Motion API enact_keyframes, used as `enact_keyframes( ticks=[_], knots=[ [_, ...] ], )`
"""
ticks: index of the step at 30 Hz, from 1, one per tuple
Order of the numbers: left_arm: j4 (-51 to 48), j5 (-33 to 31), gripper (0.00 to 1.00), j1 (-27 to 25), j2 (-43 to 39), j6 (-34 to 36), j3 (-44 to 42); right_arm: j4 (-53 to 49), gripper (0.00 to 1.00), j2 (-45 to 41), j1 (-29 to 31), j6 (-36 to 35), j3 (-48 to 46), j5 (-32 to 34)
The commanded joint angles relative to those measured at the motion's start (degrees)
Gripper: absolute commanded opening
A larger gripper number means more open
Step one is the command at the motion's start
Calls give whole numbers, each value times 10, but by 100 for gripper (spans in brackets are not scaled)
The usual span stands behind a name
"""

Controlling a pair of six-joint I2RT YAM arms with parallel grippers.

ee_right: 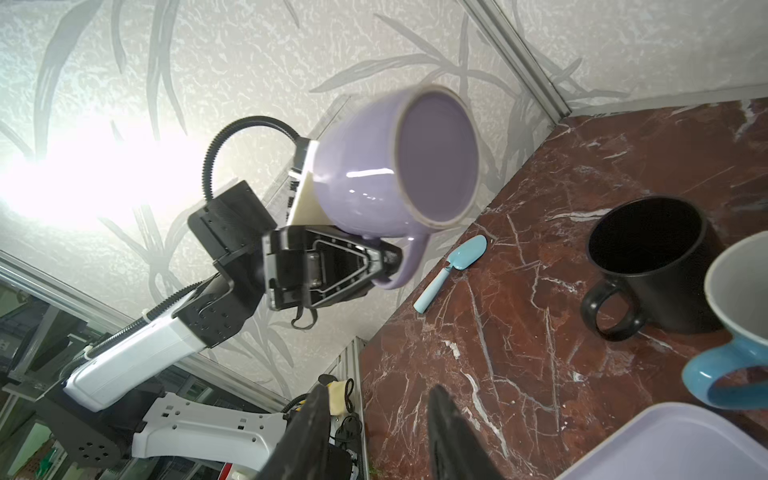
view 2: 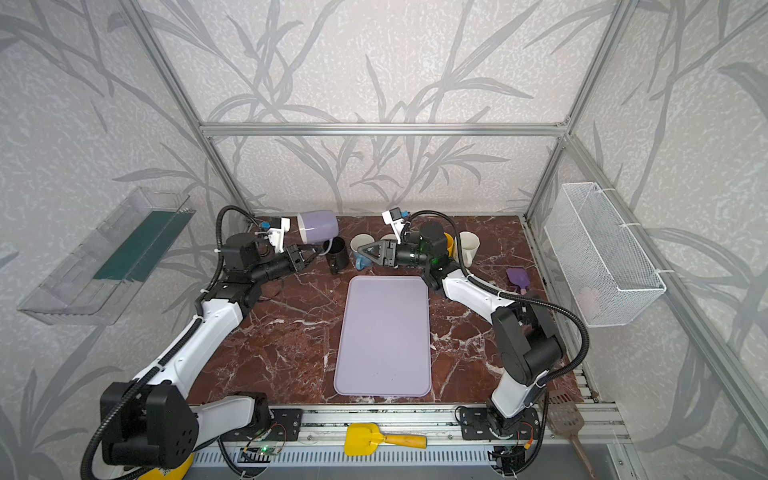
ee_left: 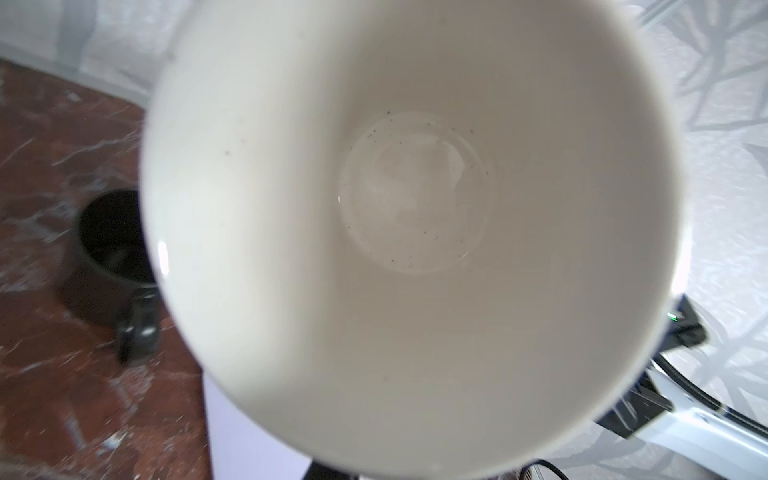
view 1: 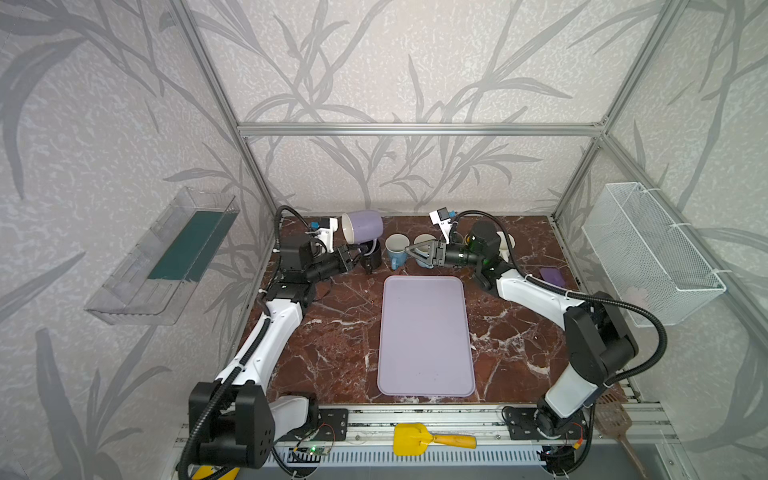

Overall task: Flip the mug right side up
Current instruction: 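Open the right gripper off the lavender mug while the left holds it, then carry the lavender mug with the left gripper toward the end of the mug row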

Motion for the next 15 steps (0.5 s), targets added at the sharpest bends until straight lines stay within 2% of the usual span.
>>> enact_keyframes(
  ticks=[1,6,15],
  knots=[
    [-33,-51,0,8,-3,35,44,16,40,-28,-1,-7,-4,2],
    [-98,-92,0,9,4,57,66,13,40,-28,-2,-10,-6,2],
    [-279,-247,0,9,31,106,142,23,40,-22,-2,-2,-5,-3]
  ],
)
